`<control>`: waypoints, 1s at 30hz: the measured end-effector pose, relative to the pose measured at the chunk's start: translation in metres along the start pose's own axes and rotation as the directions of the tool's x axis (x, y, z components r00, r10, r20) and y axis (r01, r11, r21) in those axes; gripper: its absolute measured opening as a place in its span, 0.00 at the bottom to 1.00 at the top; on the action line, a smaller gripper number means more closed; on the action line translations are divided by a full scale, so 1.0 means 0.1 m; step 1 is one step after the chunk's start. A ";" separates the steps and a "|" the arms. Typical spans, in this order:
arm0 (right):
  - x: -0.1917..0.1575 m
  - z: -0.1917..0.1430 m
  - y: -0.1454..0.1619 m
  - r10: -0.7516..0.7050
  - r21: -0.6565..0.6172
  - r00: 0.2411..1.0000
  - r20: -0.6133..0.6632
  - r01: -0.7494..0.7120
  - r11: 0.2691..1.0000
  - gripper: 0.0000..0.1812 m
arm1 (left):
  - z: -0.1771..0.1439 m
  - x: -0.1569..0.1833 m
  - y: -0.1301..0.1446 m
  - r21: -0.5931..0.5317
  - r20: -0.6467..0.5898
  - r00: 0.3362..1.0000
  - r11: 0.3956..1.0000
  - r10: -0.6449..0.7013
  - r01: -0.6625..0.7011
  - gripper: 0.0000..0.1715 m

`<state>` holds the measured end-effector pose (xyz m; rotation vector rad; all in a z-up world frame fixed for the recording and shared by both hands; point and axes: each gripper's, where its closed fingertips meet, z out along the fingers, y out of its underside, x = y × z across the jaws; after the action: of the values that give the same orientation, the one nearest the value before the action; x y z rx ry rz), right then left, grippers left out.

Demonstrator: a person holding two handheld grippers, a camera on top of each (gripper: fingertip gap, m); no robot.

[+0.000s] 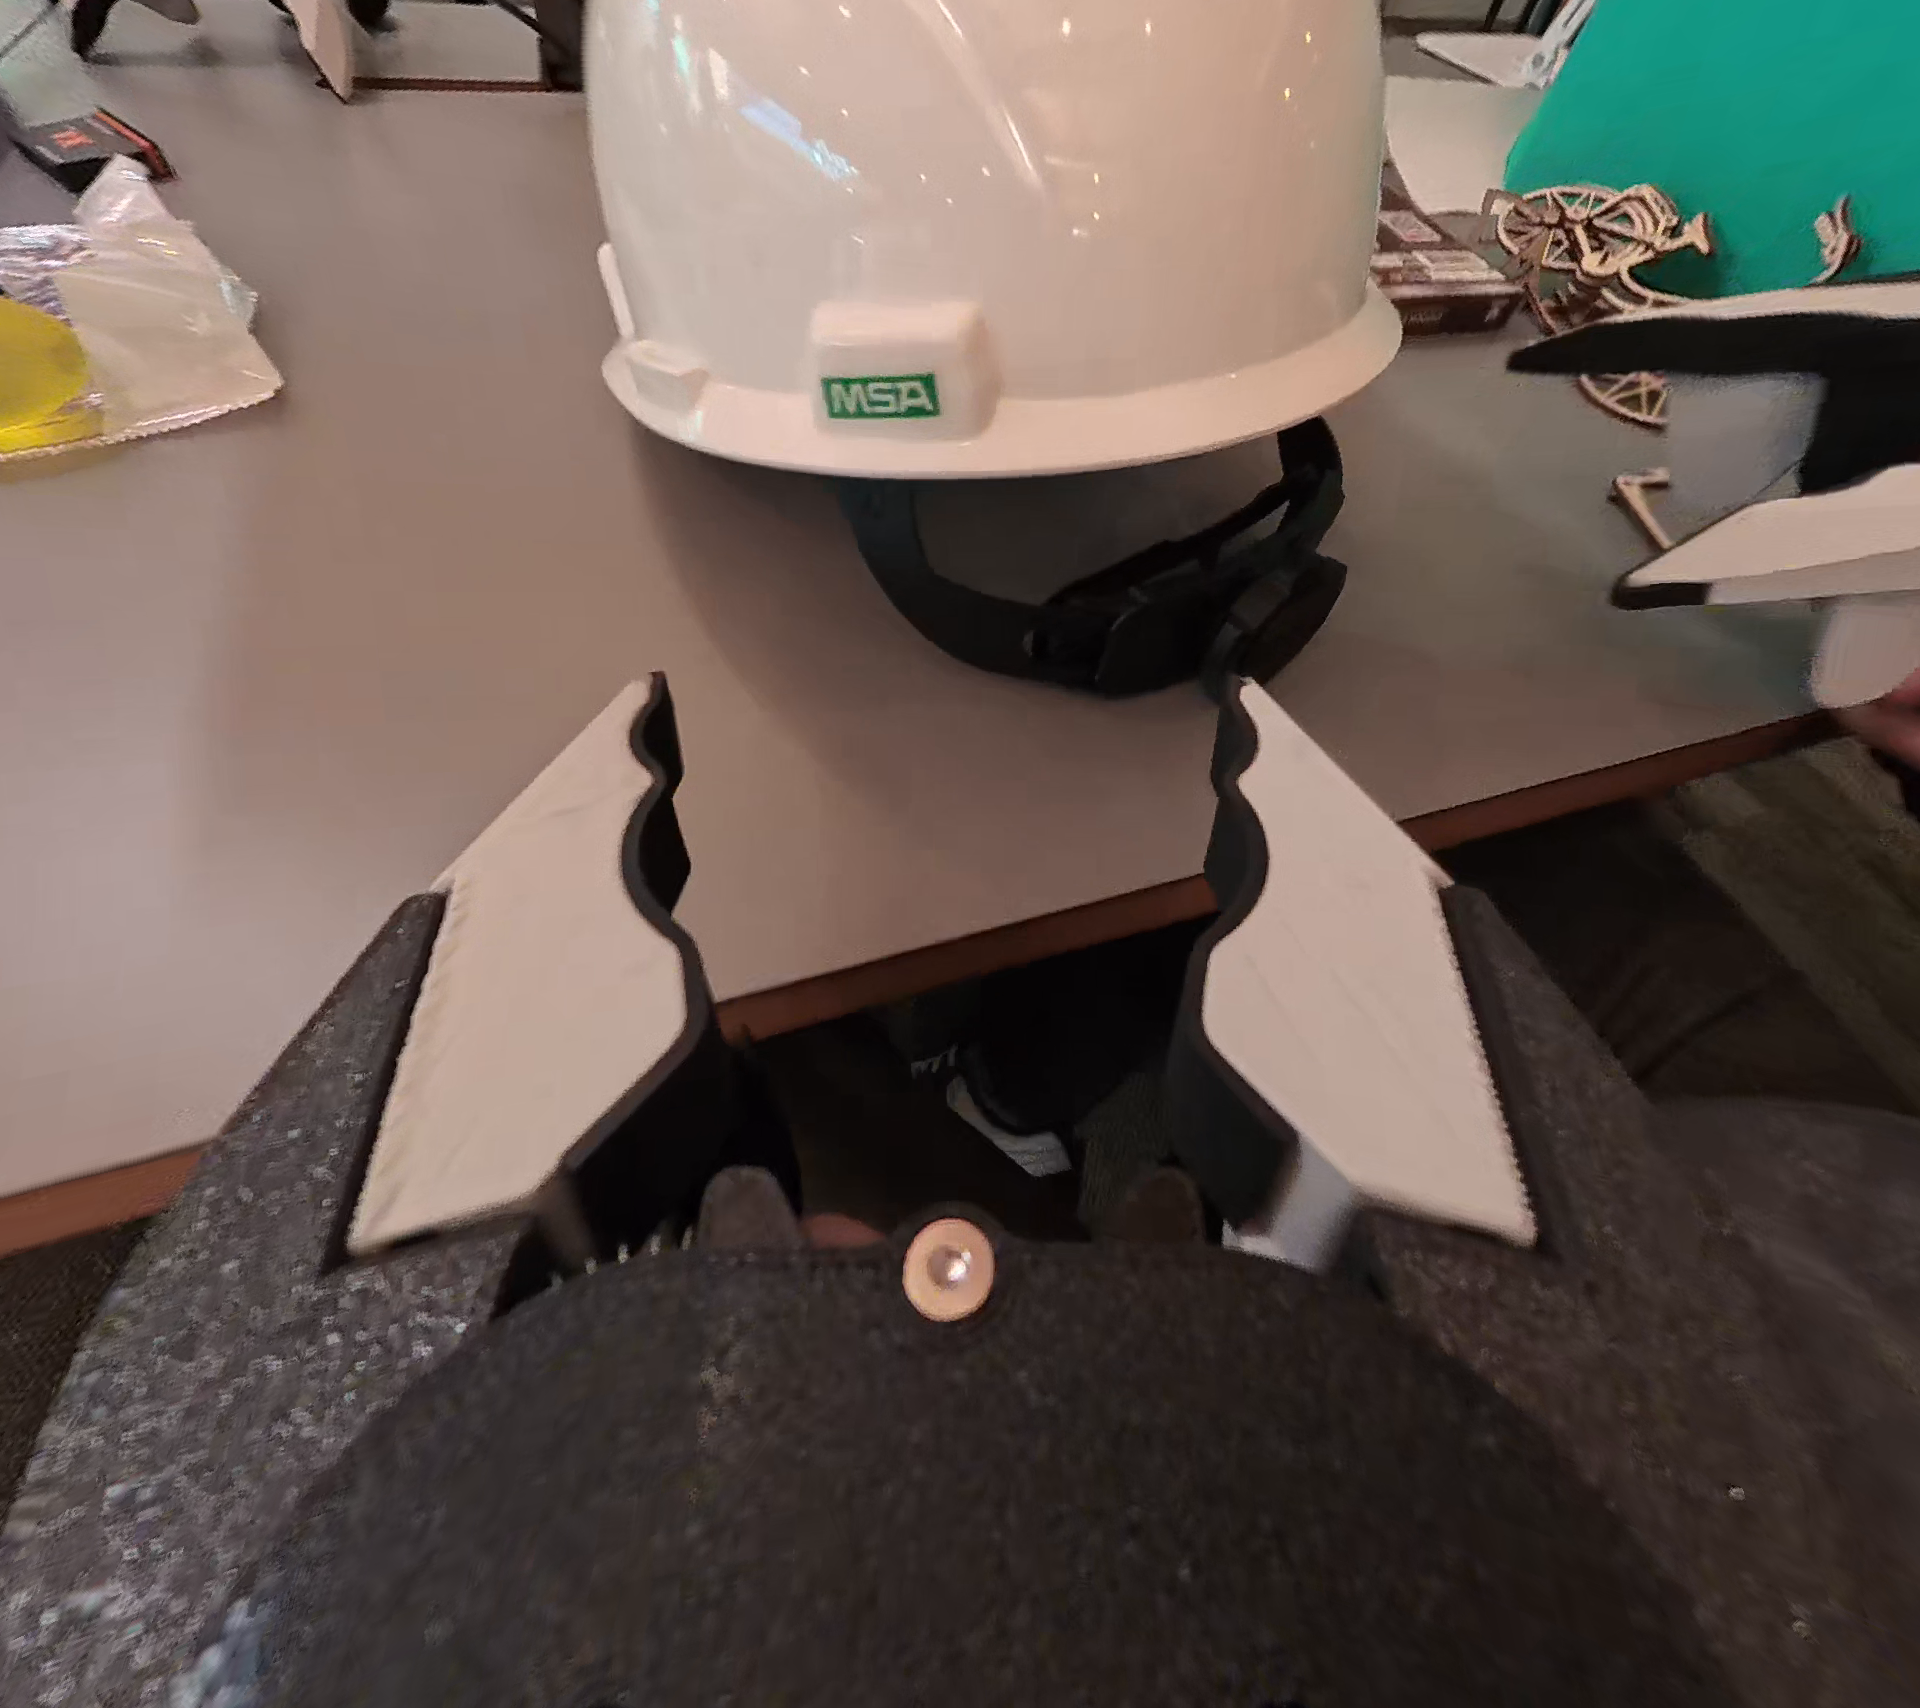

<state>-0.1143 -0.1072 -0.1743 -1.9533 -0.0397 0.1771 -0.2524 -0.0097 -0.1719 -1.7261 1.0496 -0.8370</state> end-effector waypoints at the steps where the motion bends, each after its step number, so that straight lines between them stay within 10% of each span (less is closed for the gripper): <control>1: 0.04 -0.06 0.01 -0.007 0.007 1.000 -0.021 0.007 1.000 0.69 | 0.05 0.03 -0.01 -0.007 -0.012 1.000 1.000 0.009 -0.009 0.60; 13: -0.07 -0.46 -0.02 0.139 0.129 0.977 -0.163 -0.118 0.985 0.69 | 0.10 -0.45 0.03 -0.270 -0.319 0.935 0.931 0.155 -0.247 0.59; 27: 0.04 -0.19 0.01 0.131 0.060 0.990 -0.048 -0.128 0.990 0.65 | 0.05 -0.27 0.13 -0.150 -0.224 0.975 0.988 0.012 -0.046 0.60; 30: 0.10 -0.23 -0.10 0.181 -0.033 0.971 0.154 -0.178 0.983 0.61 | -0.11 -0.07 0.09 -0.131 -0.200 0.980 0.991 -0.006 -0.021 0.60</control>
<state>-0.1009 -0.1230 -0.1573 -1.9575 0.0334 0.4511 -0.2676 -0.0096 -0.1769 -1.7739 1.2701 -0.9705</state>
